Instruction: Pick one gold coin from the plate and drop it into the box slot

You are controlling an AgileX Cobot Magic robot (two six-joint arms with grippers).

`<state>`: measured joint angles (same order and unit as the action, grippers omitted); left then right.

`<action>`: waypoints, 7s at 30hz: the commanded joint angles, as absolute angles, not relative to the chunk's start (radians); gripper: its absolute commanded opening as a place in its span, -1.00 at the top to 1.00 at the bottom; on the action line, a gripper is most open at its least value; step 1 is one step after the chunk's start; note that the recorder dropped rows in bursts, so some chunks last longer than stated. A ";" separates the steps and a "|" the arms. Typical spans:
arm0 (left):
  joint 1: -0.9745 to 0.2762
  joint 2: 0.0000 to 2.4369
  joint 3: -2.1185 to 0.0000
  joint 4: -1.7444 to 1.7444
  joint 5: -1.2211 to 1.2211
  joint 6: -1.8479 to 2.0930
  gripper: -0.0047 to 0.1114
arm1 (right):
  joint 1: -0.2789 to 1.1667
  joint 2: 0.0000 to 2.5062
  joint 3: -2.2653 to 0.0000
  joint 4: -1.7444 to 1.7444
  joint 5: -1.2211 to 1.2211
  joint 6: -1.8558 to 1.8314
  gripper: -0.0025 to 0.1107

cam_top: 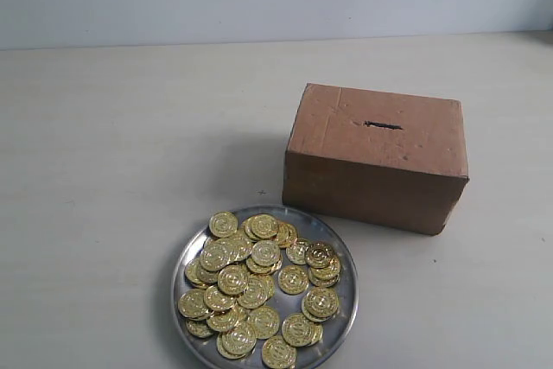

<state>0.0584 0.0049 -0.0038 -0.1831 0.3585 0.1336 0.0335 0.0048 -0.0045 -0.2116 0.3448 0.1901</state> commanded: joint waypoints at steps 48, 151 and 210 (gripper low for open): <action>0.061 0.000 0.000 -0.186 0.356 0.127 0.92 | 0.034 0.049 -0.220 -1.108 -0.278 1.598 0.96; 0.061 0.000 0.000 -0.186 0.356 0.127 0.92 | 0.634 1.412 -0.886 0.054 0.498 -0.126 0.96; 0.061 0.000 0.000 -0.186 0.356 0.127 0.92 | 0.707 1.782 -0.927 0.166 0.660 0.067 0.14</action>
<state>0.0584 0.0049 -0.0038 -0.1831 0.3661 0.1312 0.7124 1.7831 -0.9203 0.1558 0.6783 0.0541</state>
